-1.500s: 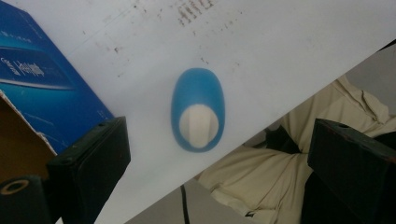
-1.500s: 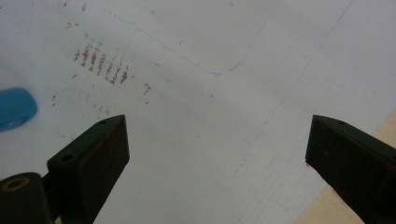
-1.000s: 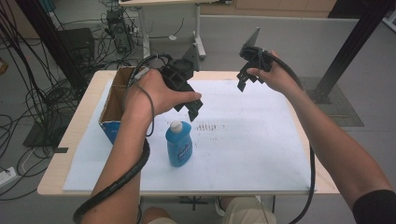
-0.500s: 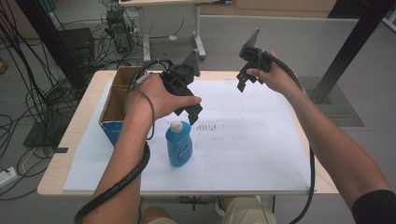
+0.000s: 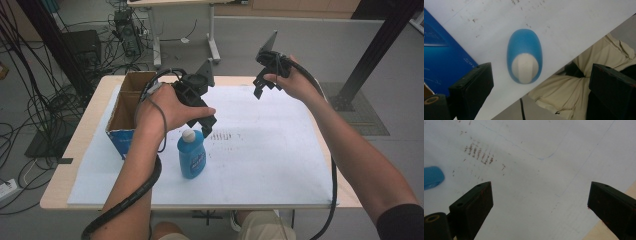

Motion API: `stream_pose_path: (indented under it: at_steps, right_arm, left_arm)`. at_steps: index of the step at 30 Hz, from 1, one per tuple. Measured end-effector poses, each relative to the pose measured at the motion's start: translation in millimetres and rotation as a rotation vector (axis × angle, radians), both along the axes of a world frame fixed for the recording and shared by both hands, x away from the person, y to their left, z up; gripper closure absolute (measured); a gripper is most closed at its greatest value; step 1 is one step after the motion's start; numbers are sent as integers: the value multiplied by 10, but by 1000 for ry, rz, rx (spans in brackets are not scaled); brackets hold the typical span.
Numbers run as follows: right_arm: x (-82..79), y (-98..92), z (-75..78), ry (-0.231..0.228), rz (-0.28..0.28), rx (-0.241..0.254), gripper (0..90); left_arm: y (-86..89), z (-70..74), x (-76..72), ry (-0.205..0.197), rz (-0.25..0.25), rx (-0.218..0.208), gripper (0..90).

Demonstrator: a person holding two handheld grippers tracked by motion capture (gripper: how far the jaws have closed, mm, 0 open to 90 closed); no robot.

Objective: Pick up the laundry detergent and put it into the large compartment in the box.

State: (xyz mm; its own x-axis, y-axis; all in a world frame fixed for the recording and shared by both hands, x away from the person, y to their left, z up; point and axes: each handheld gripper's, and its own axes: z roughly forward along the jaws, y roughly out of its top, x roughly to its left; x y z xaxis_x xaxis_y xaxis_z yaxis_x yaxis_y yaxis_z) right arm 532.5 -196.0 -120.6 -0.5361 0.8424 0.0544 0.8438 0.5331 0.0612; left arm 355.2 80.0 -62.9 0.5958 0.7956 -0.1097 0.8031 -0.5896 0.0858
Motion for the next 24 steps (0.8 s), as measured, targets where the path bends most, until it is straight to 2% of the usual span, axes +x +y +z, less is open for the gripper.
stream_pose_path:
  at_steps: [11,24]
  right_arm:
    - [-2,-13,3,-3,-1,2,62]
    - [-1,-15,-2,-3,-1,0,62]
  left_arm:
    - [-1,-95,47,19,-13,-3,61]
    - [-11,-249,114,42,-4,16,60]
